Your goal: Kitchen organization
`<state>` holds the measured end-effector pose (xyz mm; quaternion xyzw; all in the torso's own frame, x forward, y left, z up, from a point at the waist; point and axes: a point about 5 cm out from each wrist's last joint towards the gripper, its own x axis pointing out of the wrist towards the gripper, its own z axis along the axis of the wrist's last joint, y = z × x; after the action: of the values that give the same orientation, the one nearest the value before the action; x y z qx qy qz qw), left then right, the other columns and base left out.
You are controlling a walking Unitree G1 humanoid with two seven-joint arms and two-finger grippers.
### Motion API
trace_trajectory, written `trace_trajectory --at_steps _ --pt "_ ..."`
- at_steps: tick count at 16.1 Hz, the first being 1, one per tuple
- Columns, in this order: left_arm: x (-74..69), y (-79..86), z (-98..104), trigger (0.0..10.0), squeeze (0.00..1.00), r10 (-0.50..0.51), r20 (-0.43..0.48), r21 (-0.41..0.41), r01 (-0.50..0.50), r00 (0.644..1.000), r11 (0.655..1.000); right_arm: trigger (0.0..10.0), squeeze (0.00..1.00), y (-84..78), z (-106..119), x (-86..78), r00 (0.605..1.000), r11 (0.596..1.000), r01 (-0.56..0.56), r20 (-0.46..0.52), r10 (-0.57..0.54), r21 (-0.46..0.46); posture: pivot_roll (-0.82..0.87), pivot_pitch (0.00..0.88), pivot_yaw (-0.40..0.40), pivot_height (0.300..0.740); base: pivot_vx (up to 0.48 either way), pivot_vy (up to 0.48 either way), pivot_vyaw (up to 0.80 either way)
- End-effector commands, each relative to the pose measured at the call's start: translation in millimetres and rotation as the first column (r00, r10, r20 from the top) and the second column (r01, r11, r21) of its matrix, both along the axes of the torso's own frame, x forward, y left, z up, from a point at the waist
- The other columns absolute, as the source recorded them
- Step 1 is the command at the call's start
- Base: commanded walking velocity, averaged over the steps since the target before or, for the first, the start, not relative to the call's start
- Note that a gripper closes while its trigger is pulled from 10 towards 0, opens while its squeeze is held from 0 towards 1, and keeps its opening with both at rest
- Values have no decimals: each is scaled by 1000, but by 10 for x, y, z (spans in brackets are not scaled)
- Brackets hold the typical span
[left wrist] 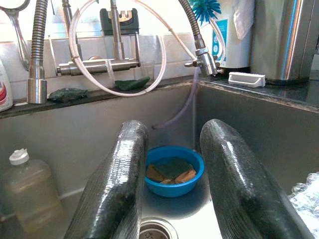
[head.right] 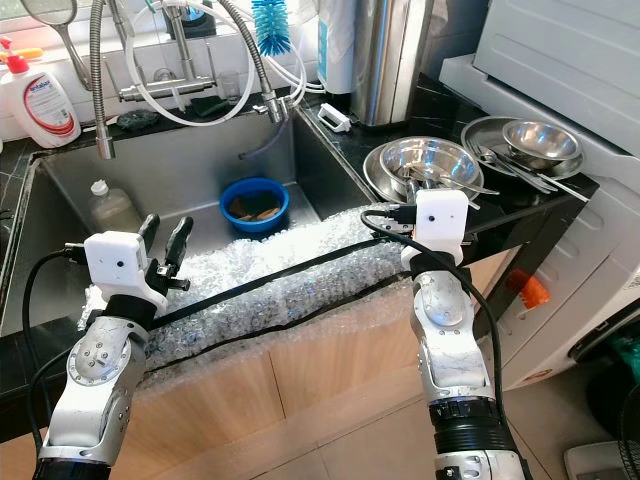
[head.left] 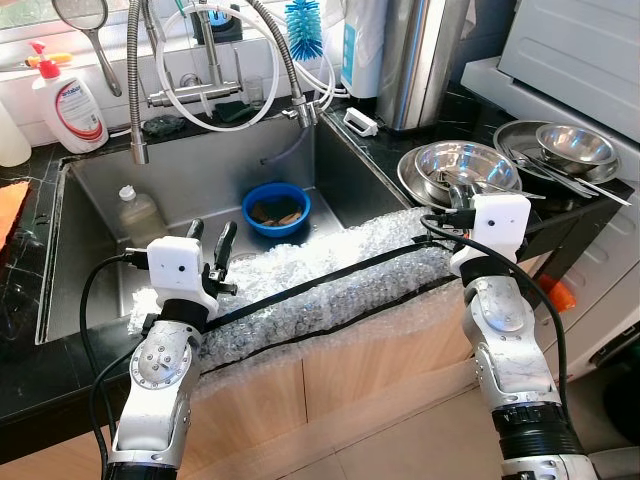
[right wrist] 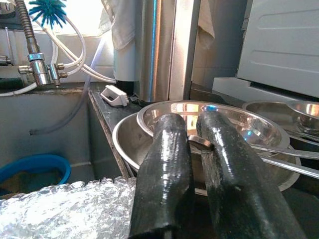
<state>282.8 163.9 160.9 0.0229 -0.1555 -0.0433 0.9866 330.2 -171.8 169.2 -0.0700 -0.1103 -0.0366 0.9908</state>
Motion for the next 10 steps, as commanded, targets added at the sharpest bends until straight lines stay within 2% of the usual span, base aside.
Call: trace_trajectory --at_steps 1,4,9,10 --pt "-7 -9 19 10000 0 -4 8 5 4 1000 1000 0 0 20 16 20 1000 1000 -8 2 8 7 -102 3 34 740 0 0 0" --pt "-2 -6 26 10000 0 -3 11 7 3 1000 1000 0 0 21 40 29 1000 1000 -5 13 5 10 -101 2 35 740 0 0 0" --pt "5 -19 32 10000 0 -6 14 5 6 1000 1000 0 0 -9 205 5 992 1000 23 120 -25 13 -105 2 35 740 0 0 0" --pt "5 -20 33 10000 0 -6 14 4 6 1000 1000 10000 0 -3 227 -3 990 1000 19 137 -21 15 -105 2 35 740 0 0 0"
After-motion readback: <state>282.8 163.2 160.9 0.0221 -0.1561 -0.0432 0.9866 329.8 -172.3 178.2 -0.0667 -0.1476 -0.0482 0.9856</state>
